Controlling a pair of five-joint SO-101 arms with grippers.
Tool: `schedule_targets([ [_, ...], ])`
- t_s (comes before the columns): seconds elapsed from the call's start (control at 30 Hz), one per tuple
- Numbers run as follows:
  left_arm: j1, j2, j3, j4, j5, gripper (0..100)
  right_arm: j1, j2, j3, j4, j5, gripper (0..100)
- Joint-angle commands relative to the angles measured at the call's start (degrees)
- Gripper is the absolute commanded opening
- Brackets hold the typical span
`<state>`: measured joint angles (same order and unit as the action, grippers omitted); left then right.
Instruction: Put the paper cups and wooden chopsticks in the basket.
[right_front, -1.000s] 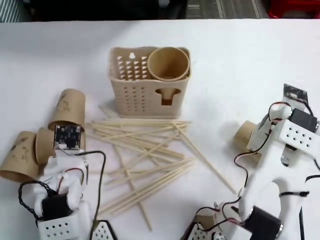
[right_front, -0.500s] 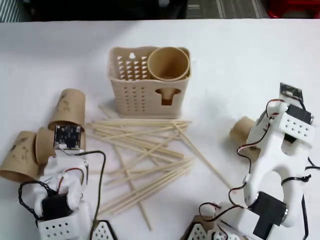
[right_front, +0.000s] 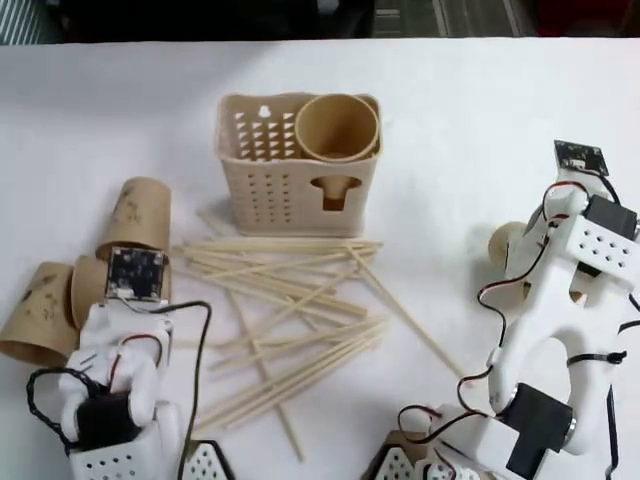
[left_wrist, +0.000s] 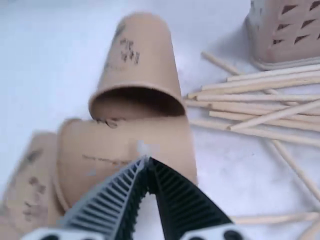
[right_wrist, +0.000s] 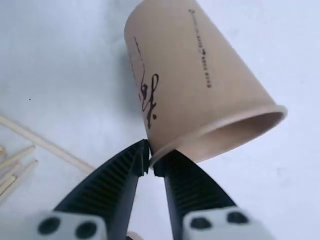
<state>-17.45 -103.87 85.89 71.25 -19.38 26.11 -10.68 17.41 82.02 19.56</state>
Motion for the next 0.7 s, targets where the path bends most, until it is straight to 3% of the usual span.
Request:
schedule_targets([
  [0.0,-0.66,-0.31,-7.82,-0.09,-11.16,2,-0.66,-0.75,-2.90,0.84,1.58,2.0],
  [0.13,-1.71,-0.22,-15.56,4.13,-14.42,4,-0.48,-0.75,-2.81,0.84,2.73,2.0],
  [0.33,-15.08,-0.04,-23.21,8.26,-16.62,20,-0.48,-0.75,-2.73,0.84,2.90,2.0],
  [0.67,-36.53,0.04,-23.56,7.47,-46.95,20,-0.48,-0.66,-2.64,0.84,2.90,2.0],
])
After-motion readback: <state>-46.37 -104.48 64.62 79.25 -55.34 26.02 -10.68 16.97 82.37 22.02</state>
